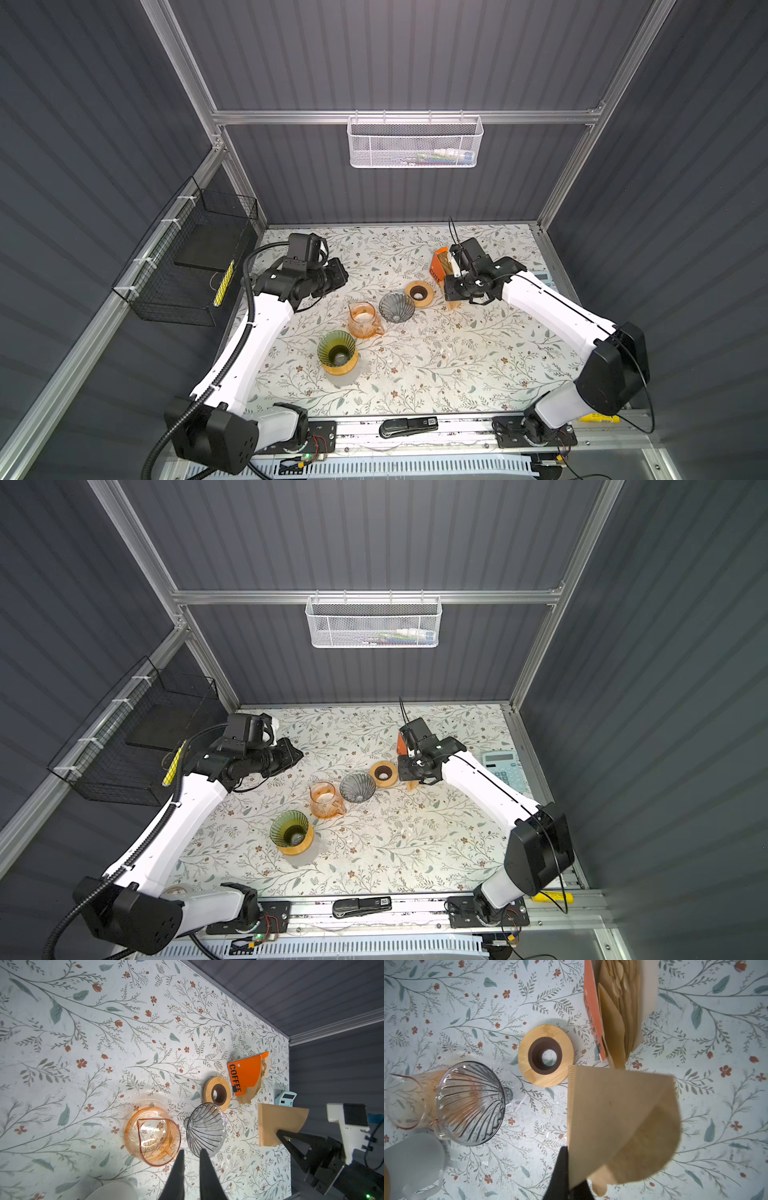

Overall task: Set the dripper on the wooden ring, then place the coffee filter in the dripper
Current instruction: 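Carry the tan paper filter with the right gripper over the green dripper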

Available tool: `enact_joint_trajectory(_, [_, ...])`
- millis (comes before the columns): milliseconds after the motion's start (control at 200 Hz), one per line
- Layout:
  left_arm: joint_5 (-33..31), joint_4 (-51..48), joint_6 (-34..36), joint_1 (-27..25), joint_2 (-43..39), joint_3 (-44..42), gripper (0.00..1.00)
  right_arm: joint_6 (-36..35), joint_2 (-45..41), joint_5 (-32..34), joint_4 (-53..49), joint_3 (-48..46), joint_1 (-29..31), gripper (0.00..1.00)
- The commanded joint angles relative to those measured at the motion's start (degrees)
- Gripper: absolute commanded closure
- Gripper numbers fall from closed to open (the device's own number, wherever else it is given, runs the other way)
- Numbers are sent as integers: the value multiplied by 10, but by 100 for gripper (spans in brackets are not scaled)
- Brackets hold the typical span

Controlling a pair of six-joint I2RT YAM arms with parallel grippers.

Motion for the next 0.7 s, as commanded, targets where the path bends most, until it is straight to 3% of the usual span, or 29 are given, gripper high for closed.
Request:
enact_joint_trajectory(0, [-49,-103,7,-2,-36,28,83,-9,-19,-25,-33,22,25,100])
enact_joint_trajectory(295, [-124,-265,-38,-2,-130,37,81,-43,10,-76,-88,147,127,100])
enact_joint_trajectory(445, [-156,-321,-57,-2,-184,44,75,-70,59,-107,-121,231,179,100])
enact_joint_trajectory(695, [-164,-448,-55,-2,-204,100,69,-105,159,-121,-180,370,265,100])
